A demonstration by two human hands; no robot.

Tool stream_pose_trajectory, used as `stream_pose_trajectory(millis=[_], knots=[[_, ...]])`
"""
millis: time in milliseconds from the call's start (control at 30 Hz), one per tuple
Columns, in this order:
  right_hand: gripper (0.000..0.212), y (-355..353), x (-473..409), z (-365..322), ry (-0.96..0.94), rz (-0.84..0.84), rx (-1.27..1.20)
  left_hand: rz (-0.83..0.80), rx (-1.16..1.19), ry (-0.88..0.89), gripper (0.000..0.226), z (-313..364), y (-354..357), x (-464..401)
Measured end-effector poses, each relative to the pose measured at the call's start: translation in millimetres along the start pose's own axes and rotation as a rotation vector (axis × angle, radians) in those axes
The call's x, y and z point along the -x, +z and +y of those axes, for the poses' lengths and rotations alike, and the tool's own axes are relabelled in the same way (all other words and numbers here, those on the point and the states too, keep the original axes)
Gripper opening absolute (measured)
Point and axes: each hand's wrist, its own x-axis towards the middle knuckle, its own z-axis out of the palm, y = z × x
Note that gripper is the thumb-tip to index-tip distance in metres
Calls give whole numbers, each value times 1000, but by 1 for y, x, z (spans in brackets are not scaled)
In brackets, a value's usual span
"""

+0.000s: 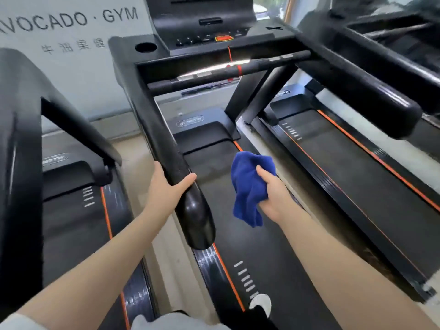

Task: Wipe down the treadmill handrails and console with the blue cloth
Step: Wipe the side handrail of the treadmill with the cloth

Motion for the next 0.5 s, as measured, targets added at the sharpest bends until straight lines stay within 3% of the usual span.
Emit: stream_pose_trajectory(millis=[167,300,433,500], knots=[[28,-16,-41,-41,136,-213,228,75,156,-138,97,21,15,13],[30,-4,-73,-56,241,-230,334,196,231,-212,111,15,33,27],[24,19,-80,-54,82,-293,488,123,276,-253,72,14,30,37],[18,30,-76,-55,-74,-363,558,82,236,-275,69,14,23,35]])
